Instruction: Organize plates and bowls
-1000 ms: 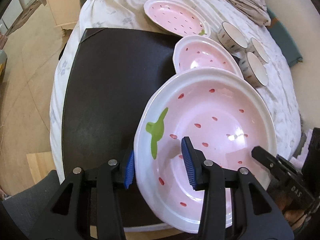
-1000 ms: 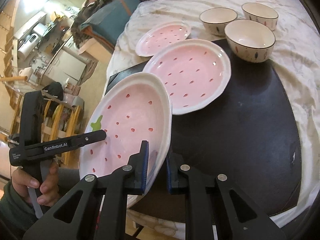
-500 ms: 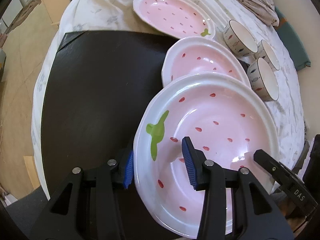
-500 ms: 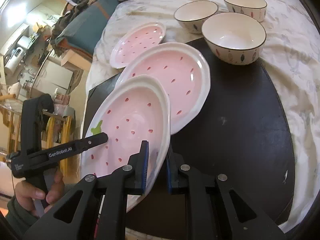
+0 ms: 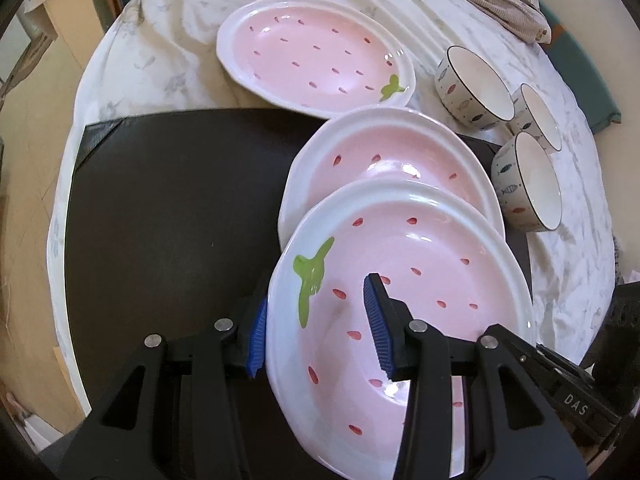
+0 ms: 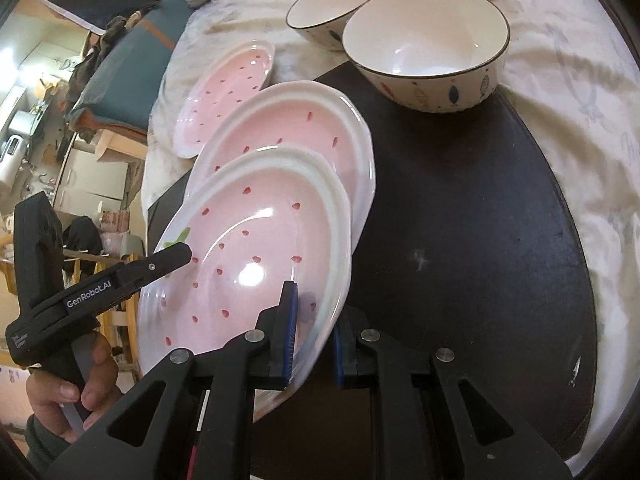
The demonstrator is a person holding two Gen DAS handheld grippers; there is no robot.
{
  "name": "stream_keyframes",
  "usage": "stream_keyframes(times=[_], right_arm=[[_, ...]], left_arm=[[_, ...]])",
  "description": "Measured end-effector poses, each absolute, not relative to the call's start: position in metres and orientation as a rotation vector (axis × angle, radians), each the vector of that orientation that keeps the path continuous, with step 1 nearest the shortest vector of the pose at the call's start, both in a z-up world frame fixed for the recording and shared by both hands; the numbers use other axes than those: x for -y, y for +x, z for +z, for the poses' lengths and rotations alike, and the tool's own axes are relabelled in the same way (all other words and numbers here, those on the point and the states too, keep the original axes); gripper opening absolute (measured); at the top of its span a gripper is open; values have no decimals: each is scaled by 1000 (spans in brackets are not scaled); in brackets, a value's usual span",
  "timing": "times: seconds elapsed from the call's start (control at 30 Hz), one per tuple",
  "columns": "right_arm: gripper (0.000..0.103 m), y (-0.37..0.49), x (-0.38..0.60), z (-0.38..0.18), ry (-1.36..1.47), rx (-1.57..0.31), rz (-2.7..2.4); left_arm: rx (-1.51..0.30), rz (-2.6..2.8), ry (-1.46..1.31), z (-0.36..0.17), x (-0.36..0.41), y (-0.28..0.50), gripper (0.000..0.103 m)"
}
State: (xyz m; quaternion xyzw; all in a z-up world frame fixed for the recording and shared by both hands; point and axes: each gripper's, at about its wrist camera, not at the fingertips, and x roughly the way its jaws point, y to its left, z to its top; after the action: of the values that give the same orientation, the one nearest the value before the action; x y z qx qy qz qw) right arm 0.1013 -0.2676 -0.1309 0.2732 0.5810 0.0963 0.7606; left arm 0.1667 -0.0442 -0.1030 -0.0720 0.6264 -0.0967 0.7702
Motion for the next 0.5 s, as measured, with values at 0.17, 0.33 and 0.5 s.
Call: stream_keyframes(times=[0.17,0.33,0.5], right_arm=[[17,111,273,-133,608,-1267,199],[17,127,278,-131,587,-1258,193],[16,133,277,-132,574,-1258,183]], left_arm=[[-1359,-194,-142,-105,50,179,39],[-1359,-199,-120,-106,53,185,39],[-1395,-185,-142,-114,47,188,39]])
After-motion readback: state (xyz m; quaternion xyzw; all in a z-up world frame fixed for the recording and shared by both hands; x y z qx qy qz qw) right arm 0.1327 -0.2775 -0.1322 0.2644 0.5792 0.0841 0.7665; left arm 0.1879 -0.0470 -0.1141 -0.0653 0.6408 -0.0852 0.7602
